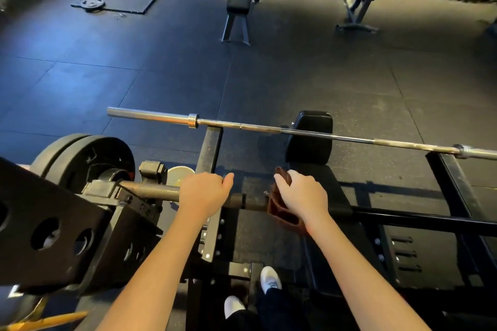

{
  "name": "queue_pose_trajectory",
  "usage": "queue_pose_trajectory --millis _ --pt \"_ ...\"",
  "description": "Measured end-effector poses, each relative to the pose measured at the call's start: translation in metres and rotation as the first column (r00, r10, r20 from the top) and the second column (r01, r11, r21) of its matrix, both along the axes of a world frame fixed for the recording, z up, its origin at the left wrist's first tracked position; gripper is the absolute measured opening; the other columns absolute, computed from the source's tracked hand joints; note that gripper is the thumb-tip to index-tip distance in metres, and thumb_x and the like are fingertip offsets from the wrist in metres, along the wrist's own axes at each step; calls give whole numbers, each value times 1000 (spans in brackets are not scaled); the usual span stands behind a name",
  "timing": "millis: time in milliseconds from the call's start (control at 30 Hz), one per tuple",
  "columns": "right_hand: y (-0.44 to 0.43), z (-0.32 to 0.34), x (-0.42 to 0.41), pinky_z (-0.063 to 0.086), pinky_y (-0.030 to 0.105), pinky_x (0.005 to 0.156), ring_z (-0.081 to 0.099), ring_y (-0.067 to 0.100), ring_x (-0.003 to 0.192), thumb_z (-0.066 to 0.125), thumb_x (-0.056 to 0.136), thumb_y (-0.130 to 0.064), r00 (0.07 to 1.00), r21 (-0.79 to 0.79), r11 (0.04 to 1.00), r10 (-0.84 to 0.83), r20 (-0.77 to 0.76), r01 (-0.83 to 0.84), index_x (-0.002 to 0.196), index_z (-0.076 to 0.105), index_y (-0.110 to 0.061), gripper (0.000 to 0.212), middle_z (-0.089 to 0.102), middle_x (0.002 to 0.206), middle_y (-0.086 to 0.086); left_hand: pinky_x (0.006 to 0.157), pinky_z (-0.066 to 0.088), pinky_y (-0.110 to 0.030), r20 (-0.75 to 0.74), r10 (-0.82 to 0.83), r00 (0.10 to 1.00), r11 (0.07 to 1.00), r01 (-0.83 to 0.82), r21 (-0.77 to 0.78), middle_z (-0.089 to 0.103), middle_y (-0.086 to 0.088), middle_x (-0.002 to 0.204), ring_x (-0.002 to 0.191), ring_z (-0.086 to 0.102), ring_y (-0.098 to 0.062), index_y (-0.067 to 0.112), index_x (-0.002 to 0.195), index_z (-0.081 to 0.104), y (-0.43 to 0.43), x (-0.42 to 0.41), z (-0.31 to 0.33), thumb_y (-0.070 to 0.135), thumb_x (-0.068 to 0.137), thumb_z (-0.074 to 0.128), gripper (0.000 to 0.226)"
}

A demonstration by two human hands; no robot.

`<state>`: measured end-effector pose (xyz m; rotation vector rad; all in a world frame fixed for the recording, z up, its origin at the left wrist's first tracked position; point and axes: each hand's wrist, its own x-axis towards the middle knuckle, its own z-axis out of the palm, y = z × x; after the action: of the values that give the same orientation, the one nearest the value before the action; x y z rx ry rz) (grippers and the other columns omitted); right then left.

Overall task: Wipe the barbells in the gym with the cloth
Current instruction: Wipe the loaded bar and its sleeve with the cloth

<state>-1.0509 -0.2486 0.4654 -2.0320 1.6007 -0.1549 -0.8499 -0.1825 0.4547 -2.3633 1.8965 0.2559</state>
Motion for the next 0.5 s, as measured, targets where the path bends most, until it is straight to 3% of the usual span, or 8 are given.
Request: queue_pose_trajectory --millis 67,133,167,233,300,367,433,500 --pt "30 -11 -16 46 29 82 59 8 86 49 97 -47 991 -256 959 129 15 -121 112 60 -25 29 61 94 -11 73 55 -33 -60 17 998 999 -19 -41 61 -1 75 73 64 -17 17 80 51 2 1 -3 40 105 24 43" --pt "59 -34 -29 48 41 95 61 18 104 68 85 -38 976 -424 879 203 -79 -217 116 63 -21 36 64 113 -2 69 55 -35 -75 41 996 998 -45 -53 61 -2 68 66 61 -17 14 71 54 3 4 -7 44 104 23 55" --pt "61 -42 -31 50 45 94 62 23 104 72 79 -35 977 -479 852 197 -81 -211 114 65 -18 39 65 113 2 69 55 -36 -95 69 993 996 -73 -46 60 -2 66 64 61 -18 14 68 57 3 3 -6 46 103 22 59" --pt "50 -38 -23 52 41 80 66 23 86 65 83 -39 982 -531 827 171 -75 -184 101 67 -17 29 68 94 3 68 55 -38 -109 92 990 993 -100 -65 61 -3 66 64 61 -18 14 69 60 4 -1 -6 47 103 22 61" --pt "34 -19 -8 45 32 65 65 20 71 49 94 -45 982 -488 853 144 -126 -187 94 64 -18 30 64 76 -2 68 55 -38 -108 102 989 991 -111 -81 61 -4 67 65 61 -19 13 71 61 3 -1 -4 46 103 22 61" --pt "13 -1 1 36 29 64 63 20 75 39 101 -48 991 -287 952 74 -111 -104 99 61 -21 35 56 76 -5 69 55 -38 -92 96 991 991 -103 -81 61 -5 68 66 61 -19 13 71 60 1 -1 -1 45 103 22 60" --pt "-3 6 2 36 29 69 55 15 75 35 101 -52 999 -21 999 -46 -6 46 105 61 -22 40 52 79 -6 70 54 -38 -89 106 990 991 -112 -70 60 -5 68 66 61 -20 14 67 58 1 -2 0 45 103 21 60" --pt "3 6 -3 40 30 74 57 12 80 35 101 -53 986 75 996 -50 157 38 113 59 -27 38 59 88 -8 69 54 -37 -94 121 988 989 -128 -71 61 -4 67 65 61 -19 14 66 57 1 -1 -2 46 103 21 61"
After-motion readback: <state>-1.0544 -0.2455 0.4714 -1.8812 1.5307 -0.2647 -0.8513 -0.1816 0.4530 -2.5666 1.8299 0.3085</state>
